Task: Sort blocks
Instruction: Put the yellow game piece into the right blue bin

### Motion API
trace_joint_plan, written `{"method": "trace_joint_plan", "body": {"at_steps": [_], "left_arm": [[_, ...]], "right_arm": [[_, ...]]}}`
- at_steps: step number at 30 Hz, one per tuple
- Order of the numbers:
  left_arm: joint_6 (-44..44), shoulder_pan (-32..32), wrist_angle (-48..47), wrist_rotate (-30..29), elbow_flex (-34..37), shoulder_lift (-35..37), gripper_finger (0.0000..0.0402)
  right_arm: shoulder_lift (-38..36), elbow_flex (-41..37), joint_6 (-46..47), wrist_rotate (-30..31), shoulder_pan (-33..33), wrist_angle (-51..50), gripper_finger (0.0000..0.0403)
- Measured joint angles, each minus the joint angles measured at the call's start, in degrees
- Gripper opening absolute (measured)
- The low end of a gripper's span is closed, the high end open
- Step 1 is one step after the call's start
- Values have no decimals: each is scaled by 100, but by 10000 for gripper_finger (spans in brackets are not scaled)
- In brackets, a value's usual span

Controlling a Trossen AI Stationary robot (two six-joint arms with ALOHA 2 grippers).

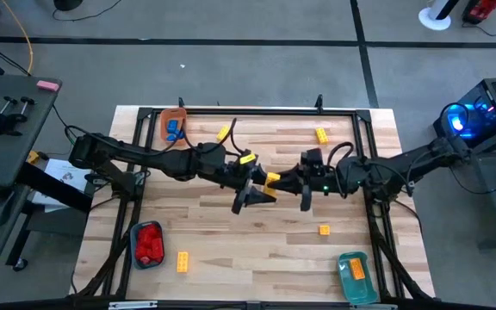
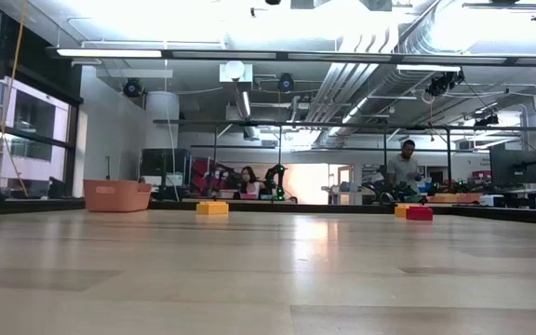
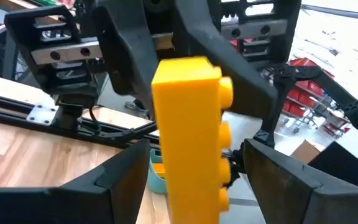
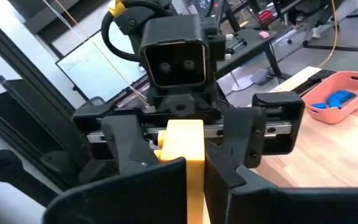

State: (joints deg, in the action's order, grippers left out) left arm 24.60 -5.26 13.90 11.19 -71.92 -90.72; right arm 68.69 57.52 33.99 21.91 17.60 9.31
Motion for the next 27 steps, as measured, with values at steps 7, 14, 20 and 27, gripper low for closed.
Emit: {"method": "trace_joint_plan", "body": {"at_steps": [7, 14, 20, 27], "left_arm": [[-113, 4, -4, -291, 0, 0, 137], [-264, 59, -266, -342, -2, 4, 54], [-407, -37, -956, -360, 11, -13, 54], [-717, -282, -1311, -490, 9, -68, 54]], "right_arm": [[0, 0, -56, -244, -81, -7, 0], [-21, -5, -70, 20, -76, -41, 17], [-429, 3, -145, 219, -73, -236, 90], [-1055, 5, 412, -176, -59, -1452, 146]]}}
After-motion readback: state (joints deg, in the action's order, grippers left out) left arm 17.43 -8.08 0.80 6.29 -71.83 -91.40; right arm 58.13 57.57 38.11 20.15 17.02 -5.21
